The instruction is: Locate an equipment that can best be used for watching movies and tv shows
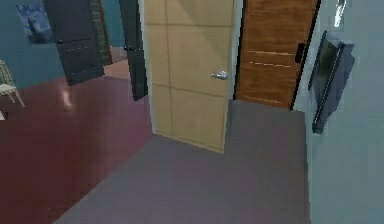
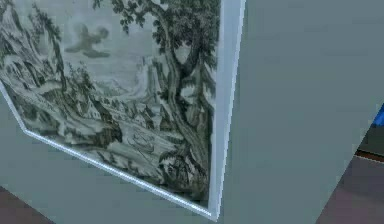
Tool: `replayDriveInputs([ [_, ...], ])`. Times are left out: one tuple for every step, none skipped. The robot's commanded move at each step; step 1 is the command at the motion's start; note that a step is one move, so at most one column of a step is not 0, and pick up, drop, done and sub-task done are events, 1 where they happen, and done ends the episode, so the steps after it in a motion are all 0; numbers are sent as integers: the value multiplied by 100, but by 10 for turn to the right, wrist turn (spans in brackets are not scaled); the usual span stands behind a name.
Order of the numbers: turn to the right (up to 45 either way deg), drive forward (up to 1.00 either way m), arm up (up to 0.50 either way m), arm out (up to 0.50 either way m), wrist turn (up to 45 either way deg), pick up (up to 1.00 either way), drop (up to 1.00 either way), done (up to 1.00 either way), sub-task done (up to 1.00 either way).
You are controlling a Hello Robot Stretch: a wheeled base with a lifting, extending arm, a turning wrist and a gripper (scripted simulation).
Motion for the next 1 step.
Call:
replayDriveInputs([
  [210,0,0,0,0,0,0,0,0],
])
